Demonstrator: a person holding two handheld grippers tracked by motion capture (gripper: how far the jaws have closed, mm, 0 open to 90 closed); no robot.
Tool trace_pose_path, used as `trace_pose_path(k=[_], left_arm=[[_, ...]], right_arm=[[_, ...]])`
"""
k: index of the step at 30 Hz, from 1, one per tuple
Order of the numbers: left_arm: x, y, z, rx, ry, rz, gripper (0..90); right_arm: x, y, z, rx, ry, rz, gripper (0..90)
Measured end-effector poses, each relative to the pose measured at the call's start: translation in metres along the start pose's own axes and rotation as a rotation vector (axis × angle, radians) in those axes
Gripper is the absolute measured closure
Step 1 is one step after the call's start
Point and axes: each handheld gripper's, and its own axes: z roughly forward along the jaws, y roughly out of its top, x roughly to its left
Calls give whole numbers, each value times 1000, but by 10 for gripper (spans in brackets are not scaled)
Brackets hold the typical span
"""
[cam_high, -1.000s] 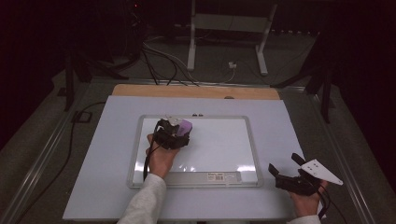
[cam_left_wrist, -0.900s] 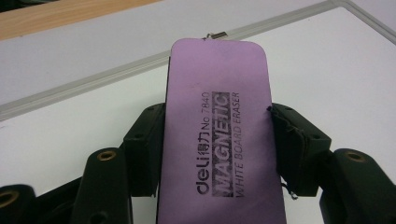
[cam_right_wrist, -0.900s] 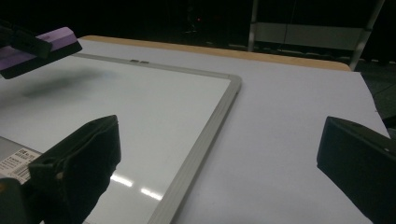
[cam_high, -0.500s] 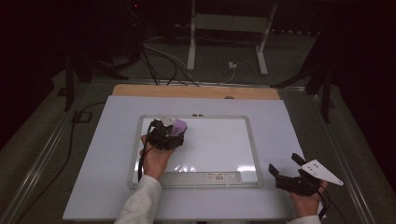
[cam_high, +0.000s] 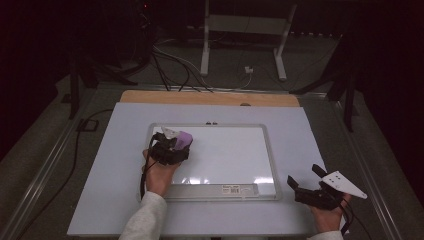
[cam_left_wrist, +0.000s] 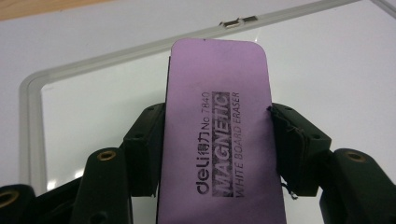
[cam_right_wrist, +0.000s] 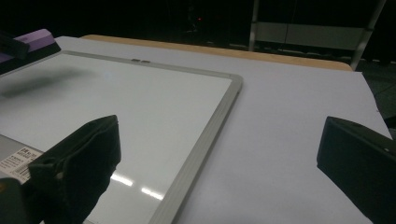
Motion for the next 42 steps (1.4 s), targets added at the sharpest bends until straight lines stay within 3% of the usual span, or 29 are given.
trace_pose_path(k=[19, 27, 30, 34, 38, 42], left_arm=[[19, -50, -31, 60, 59, -38, 417], [19, -74, -41, 97, 55, -50, 417], [21, -79, -42, 85, 47, -63, 415], [20, -79, -46, 41, 53, -39, 355], [14, -75, -56, -12, 37, 35, 324], [15, -76, -54, 32, 15, 49, 356]], right_arm=[[2, 0, 1, 4, 4, -5, 1], [2, 0, 1, 4, 4, -5, 1], [3, 0, 1, 5, 7, -7, 1], [4, 0, 2, 7, 7, -7, 1], [3, -1, 2, 6, 7, -5, 1], [3, 0, 2, 7, 8, -6, 1]])
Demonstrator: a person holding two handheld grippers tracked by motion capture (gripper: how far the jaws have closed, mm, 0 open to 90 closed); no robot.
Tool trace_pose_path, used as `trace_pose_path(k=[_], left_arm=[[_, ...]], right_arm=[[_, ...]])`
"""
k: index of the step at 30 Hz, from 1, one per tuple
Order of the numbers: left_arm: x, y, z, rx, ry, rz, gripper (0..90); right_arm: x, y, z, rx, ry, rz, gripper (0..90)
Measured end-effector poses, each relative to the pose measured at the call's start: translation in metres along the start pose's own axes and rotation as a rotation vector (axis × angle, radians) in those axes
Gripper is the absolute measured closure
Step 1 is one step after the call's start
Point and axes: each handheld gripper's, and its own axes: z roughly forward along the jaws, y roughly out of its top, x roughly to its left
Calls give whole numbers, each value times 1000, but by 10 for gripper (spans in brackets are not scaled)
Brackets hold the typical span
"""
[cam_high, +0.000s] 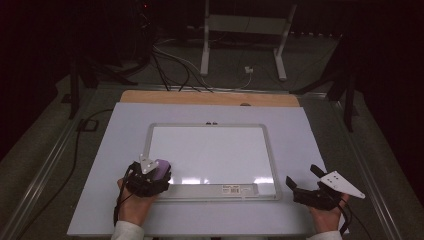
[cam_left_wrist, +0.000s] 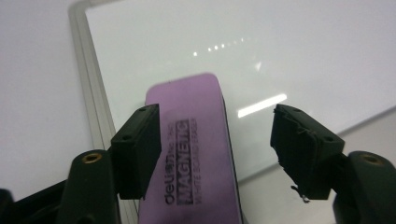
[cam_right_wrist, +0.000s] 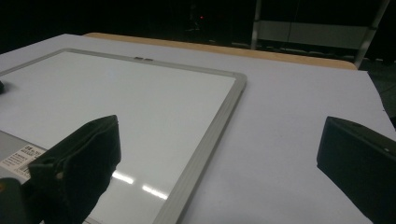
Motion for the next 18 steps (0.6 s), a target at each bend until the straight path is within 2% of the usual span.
trace_pose_path(k=[1, 4, 10, 13, 18], left_arm=[[2, -2, 2, 13, -11, -11, 358], [5, -3, 1, 3, -21, -32, 365], [14, -4, 3, 19, 6, -64, 325], [16, -8, -1, 4, 8, -94, 402], [19, -12, -5, -2, 7, -134, 452]], right_arm=[[0, 0, 0, 0, 0, -1, 1], [0, 0, 0, 0, 0, 1, 1], [0, 0, 0, -1, -1, 1, 1], [-1, 0, 0, -2, -1, 1, 1], [0, 0, 0, 1, -1, 0, 1]])
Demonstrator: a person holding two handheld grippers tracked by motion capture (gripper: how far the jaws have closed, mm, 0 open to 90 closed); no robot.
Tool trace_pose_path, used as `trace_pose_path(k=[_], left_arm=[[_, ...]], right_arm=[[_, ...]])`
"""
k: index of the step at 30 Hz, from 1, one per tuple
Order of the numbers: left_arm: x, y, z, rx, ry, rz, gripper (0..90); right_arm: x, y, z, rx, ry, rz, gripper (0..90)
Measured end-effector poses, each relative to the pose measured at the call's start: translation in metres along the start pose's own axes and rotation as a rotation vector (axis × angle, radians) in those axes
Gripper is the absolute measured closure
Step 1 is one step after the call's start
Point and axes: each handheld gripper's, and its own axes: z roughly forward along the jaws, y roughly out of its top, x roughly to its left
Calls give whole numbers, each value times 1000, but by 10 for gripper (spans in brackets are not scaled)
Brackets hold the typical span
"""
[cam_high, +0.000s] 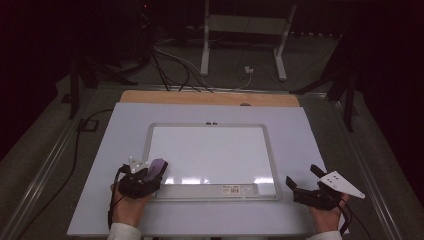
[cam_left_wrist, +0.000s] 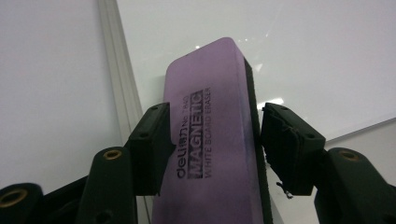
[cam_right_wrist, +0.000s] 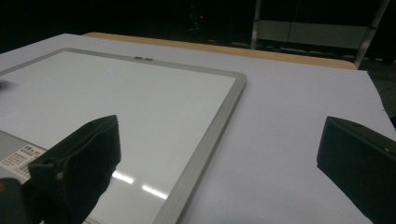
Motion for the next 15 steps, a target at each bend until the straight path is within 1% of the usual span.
trace_pose_path(k=[5, 7, 10, 12, 15], left_arm=[[1, 1, 0, 9, -7, -4, 451], [2, 1, 1, 18, -2, -9, 433], [2, 0, 2, 24, 4, -3, 396], [1, 0, 3, 30, 15, -3, 376], [3, -1, 5, 42, 9, -10, 352]], right_arm=[[0, 0, 0, -1, 0, 2, 1], [0, 0, 0, -1, -1, 3, 1], [0, 0, 0, 0, 0, 2, 1], [0, 0, 0, 0, -1, 1, 1], [0, 0, 0, 0, -1, 1, 1]])
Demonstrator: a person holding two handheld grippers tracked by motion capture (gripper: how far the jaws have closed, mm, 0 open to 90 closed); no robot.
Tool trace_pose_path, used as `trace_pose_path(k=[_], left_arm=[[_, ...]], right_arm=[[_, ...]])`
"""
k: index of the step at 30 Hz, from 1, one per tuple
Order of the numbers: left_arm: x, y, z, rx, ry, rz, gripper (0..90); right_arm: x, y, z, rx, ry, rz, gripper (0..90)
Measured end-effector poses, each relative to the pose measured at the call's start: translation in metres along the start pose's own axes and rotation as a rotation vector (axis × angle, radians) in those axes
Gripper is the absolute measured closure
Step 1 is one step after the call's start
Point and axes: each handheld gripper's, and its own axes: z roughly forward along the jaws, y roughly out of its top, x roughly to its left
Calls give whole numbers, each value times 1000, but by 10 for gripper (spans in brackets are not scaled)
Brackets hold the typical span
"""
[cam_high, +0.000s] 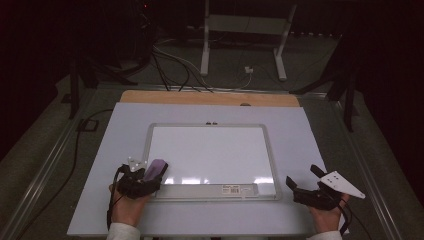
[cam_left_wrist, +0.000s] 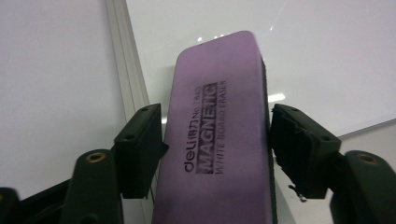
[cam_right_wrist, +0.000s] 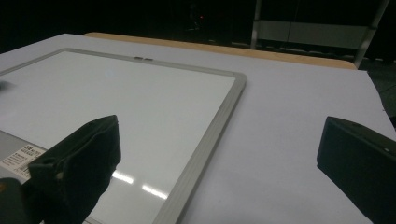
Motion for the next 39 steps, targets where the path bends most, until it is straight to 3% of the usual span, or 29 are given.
trace_pose_path(k=[8, 14, 24, 28, 30, 35, 39], left_arm=[[-3, 0, -5, -29, -3, 13, 369], [-2, 2, -9, -56, -26, -9, 383], [-3, -2, -1, 13, -107, -3, 385], [-5, -1, -2, 1, -99, -3, 373], [-6, 0, -2, -11, -89, -2, 322], [-12, 3, -6, -38, -96, 58, 299], [-17, 3, -3, -18, -130, 99, 368]], right_arm=[[0, 0, 0, 1, 0, -1, 1], [0, 0, 0, 3, 0, 0, 1], [0, 0, 1, 6, 1, 1, 1], [1, 0, 1, 6, 2, 1, 1], [1, 0, 1, 6, 2, 0, 1], [1, 0, 1, 7, 3, 0, 1], [1, 0, 1, 8, 4, -1, 1]])
